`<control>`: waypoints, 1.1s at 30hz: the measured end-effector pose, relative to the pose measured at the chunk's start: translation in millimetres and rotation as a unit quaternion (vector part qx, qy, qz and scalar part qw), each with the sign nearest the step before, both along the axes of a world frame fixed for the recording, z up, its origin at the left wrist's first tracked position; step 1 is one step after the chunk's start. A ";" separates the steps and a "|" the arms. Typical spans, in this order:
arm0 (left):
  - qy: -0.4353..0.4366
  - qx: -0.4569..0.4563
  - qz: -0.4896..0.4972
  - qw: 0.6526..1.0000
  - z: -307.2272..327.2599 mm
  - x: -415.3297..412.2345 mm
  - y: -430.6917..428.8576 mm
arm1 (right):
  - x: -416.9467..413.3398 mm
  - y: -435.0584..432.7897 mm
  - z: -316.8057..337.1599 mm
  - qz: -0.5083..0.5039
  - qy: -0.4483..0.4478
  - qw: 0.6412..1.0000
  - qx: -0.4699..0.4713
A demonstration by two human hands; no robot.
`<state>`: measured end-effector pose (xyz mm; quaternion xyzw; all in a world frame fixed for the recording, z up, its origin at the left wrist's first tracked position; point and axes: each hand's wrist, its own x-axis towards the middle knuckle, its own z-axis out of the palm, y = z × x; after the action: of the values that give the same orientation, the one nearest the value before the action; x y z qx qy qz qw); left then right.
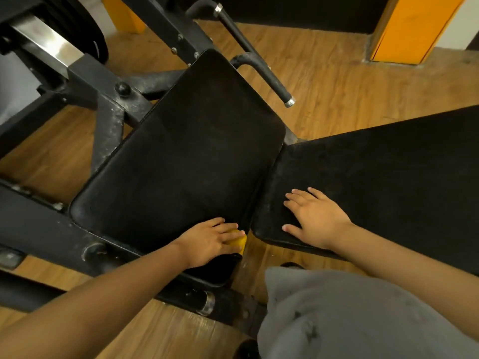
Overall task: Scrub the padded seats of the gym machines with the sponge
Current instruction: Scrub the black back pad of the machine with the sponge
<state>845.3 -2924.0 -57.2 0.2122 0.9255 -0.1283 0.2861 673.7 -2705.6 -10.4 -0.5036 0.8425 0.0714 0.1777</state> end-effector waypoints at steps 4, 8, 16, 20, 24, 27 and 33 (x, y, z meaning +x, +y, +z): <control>0.005 -0.009 -0.017 1.000 -8.8 -4.8 -0.7 | 1.3 -3.2 0.5 -0.001 0.000 1.000 -0.001; 0.023 0.001 -0.021 1.000 -20.4 3.7 7.6 | 3.2 -2.5 0.8 -0.004 0.001 1.000 -0.007; 0.023 0.053 -0.089 0.994 -27.5 3.9 7.9 | 3.6 -2.9 0.7 0.000 0.004 1.000 -0.010; 0.041 0.034 -0.039 0.998 -14.3 -22.0 -3.9 | 3.4 -3.9 1.5 0.001 0.003 1.000 -0.013; 0.042 0.036 -0.010 0.998 -9.4 -29.0 -3.5 | 4.3 -3.3 2.2 0.000 0.004 1.000 -0.009; 0.034 0.079 -0.041 0.995 -12.3 -7.1 1.1 | 4.6 -3.8 2.2 -0.003 0.005 1.000 -0.010; -0.032 0.070 -0.111 0.991 -19.2 21.6 2.6 | 5.2 -9.0 0.6 -0.001 0.003 1.000 -0.006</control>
<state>866.9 -2921.4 -76.4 0.3377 0.8931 -0.0869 0.2843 679.0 -2714.6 -9.8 -0.5036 0.8440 0.0677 0.1718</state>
